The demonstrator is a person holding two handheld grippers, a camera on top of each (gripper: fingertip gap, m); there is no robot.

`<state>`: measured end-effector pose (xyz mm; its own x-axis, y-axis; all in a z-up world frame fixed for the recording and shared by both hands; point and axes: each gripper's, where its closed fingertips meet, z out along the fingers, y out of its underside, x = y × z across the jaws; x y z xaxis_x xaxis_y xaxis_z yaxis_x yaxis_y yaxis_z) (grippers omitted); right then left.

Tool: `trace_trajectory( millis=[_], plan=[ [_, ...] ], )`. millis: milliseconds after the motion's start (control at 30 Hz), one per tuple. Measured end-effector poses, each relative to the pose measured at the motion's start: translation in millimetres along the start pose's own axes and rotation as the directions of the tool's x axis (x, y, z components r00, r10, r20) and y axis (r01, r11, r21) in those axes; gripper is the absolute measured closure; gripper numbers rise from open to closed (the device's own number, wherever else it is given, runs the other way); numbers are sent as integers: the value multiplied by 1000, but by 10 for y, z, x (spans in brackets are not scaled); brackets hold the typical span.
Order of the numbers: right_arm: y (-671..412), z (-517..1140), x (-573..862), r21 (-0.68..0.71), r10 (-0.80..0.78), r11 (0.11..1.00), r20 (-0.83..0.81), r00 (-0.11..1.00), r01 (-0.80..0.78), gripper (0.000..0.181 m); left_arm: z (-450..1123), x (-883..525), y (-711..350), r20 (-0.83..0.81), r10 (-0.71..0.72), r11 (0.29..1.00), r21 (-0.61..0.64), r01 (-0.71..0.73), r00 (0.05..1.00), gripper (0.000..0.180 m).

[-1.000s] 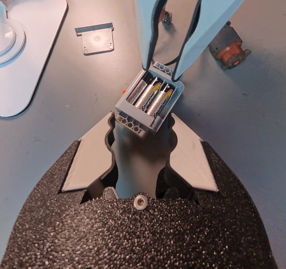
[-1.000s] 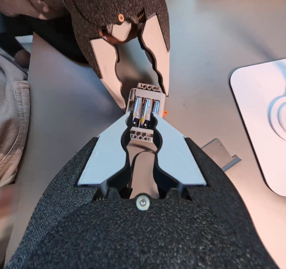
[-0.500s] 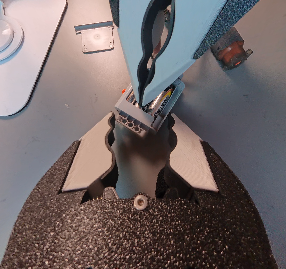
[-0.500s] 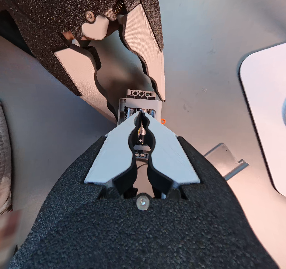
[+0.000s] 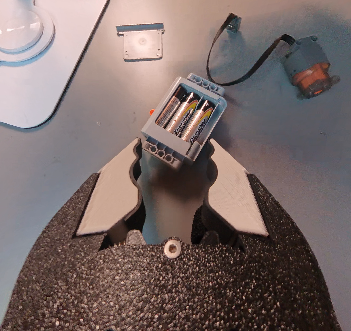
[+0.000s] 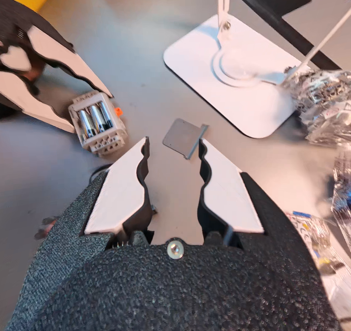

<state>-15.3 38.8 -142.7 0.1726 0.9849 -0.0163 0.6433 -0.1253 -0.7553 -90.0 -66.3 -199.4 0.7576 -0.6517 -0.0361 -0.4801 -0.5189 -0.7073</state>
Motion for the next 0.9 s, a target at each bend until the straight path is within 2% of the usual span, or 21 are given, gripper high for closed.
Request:
trace_trajectory(
  millis=[100, 200, 267, 333, 467, 500, 600, 733, 900],
  plan=[
    [173, 143, 108, -77, 22, 997, -53, 998, -26, 131, 46, -85, -42, 60, -84, 996, -16, 85, 995, 114],
    [274, 344, 284, -156, 15, 987, -114, 993, -33, 147, 98, -109, -83, 102, -171, 984, -29, 175, 980, 114],
    [289, 457, 324, -184, 45, 981, -90, 995, -61, 158, 133, -73, -112, 104, -213, 975, -36, 218, 971, 113],
    [305, 526, 306, -222, 39, 974, -59, 997, -51, 164, 164, 19, -138, 62, -235, 970, -43, 238, 970, 103],
    [299, 538, 300, -264, -33, 964, -30, 999, 24, 169, 117, 81, -191, -58, -280, 960, 2, 280, 958, 102],
    [296, 539, 312, -254, -65, 966, -27, 998, 56, 177, 75, 87, -229, -108, -307, 950, 28, 311, 946, 103],
    [219, 499, 269, -167, -163, 973, -2, 987, 160, 180, -104, 37, -391, -256, -389, 894, 125, 430, 885, 109],
    [-181, 246, 60, 56, -332, 941, -48, 942, 334, 180, -283, -64, -549, -362, -411, 834, 220, 506, 836, 121],
    [-668, -98, -508, 295, -520, 792, -133, 844, 534, 180, -361, -109, -722, -340, -285, 853, 337, 399, 896, 136]
  ],
)
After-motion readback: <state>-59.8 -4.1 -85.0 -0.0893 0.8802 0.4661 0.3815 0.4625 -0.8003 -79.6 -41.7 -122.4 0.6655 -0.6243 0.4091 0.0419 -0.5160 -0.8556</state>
